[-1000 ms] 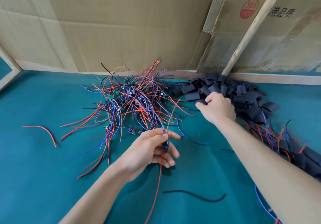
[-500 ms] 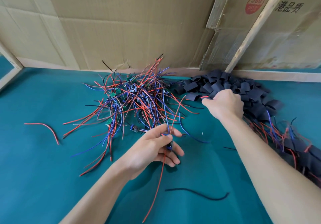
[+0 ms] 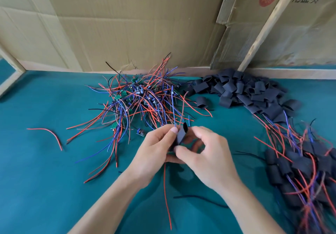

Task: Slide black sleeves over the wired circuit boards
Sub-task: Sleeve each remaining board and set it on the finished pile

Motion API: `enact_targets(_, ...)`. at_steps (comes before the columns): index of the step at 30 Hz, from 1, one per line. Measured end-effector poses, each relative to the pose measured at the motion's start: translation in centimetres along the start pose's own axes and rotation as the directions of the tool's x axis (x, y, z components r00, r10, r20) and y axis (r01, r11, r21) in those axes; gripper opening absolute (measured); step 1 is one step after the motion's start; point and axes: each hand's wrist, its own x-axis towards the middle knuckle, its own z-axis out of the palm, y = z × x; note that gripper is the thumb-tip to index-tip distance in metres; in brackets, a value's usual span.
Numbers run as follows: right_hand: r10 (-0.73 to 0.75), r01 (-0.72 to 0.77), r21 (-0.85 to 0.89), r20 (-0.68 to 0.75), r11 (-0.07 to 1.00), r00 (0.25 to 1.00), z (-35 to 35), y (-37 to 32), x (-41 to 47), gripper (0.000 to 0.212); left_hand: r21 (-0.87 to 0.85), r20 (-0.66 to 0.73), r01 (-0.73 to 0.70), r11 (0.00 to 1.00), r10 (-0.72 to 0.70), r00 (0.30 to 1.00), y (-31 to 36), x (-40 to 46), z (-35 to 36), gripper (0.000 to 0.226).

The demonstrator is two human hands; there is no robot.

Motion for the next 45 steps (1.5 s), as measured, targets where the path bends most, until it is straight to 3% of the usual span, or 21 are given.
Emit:
enact_targets(6,0.081,-0.097,0.237,0.078,0.967,0.994,0.0,1.0,-0.2,0.029,0.218,-0.009,-0.056,0.974,0.06,0.998,0.0,-0.3,0.1,0.031)
enact_targets(10,0.141,-0.154,0.374,0.062,0.914,0.988,-0.5,2.0,-0.3,0.026,0.205,0.022,-0.023,0.979,0.019,1.0,-0.1,-0.5,0.6,0.031)
enact_targets(12,0.185,-0.172,0.374,0.002,0.911,0.983,-0.9,2.3,-0.1,0.022,0.146,0.017,0.013,0.989,-0.016,1.0,0.0,-0.5,0.8,0.027)
enact_targets(16,0.317,-0.185,0.416,-0.275,0.89,0.908,-2.0,3.2,0.3,0.02,0.058,0.028,0.077,0.995,-0.079,0.996,0.1,-0.6,0.9,0.022)
enact_targets(18,0.265,-0.145,0.335,-0.349,0.931,0.899,-1.7,3.3,0.1,0.018,0.063,0.026,0.078,0.995,-0.08,0.996,0.0,-0.6,1.2,0.022)
enact_targets(21,0.093,-0.044,0.165,-0.302,0.985,0.949,-0.2,2.7,-0.6,0.017,0.102,-0.01,0.039,0.994,-0.038,0.999,-0.3,-0.6,1.3,0.027)
enact_targets(28,0.065,-0.032,0.187,-0.175,0.982,0.983,0.3,1.7,-1.3,0.022,0.127,-0.094,-0.02,0.992,0.032,0.995,-0.5,-0.5,1.0,0.024)
enact_targets(33,-0.237,0.203,-0.152,-0.257,0.967,0.937,0.4,2.0,-1.5,0.031,0.043,-0.125,0.025,0.999,-0.019,0.992,-0.3,-0.5,0.9,0.02)
enact_targets(39,-0.317,0.281,-0.211,-0.167,0.936,0.933,0.5,1.2,-2.0,0.039,0.067,-0.164,0.015,0.998,-0.004,0.986,-0.2,-0.4,0.5,0.017)
enact_targets(45,-0.402,0.392,-0.304,0.031,0.868,0.915,-0.3,1.1,-1.9,0.046,0.149,-0.19,0.016,0.989,0.012,0.982,-0.2,-0.3,0.2,0.018)
